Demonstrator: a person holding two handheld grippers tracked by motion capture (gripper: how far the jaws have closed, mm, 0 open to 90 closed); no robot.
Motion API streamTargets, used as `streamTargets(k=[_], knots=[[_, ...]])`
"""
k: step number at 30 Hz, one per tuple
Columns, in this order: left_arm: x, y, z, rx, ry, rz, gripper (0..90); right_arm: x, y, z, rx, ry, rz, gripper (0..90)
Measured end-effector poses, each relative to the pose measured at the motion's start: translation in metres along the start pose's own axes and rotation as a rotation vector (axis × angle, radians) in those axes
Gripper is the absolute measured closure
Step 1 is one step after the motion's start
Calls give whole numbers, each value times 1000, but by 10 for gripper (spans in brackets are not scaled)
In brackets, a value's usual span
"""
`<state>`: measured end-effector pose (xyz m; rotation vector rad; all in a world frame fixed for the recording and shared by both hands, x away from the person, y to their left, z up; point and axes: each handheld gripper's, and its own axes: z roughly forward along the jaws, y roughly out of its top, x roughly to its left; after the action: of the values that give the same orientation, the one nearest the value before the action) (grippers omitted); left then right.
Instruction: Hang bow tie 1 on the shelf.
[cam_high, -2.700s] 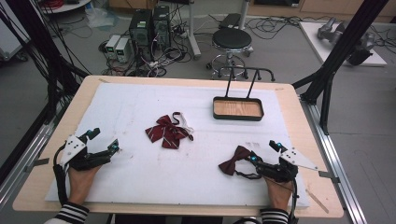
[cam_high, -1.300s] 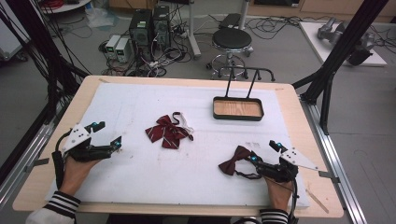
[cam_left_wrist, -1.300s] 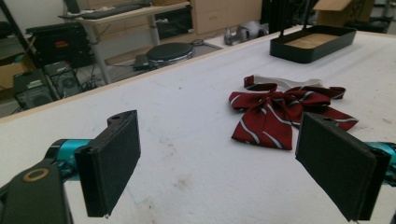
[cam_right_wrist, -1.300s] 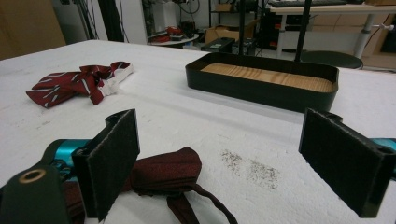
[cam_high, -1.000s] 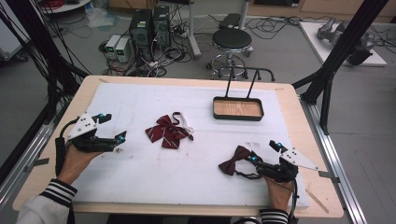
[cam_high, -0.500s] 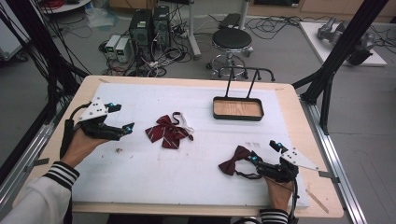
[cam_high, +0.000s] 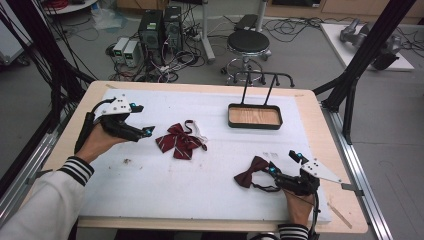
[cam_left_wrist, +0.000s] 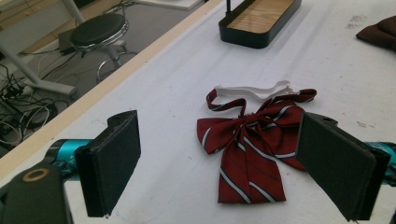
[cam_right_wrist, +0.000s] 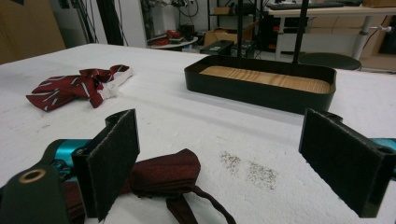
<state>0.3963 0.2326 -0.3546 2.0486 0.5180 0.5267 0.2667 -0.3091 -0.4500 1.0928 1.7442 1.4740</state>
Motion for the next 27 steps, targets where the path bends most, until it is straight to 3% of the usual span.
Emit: streamTargets(k=[8,10,22,27], knots=[[6,11,15,25,-23,5,148,0,0,0,-3,-1,7,114],[7,13,22,52,-39,19,148,0,0,0,-4,0,8,115],[9,7,45,123,-73,45,148,-1,0,0,-7,1,6,115],[10,15,49,147,-85,57,150,-1,0,0,-9,-1,8,114]])
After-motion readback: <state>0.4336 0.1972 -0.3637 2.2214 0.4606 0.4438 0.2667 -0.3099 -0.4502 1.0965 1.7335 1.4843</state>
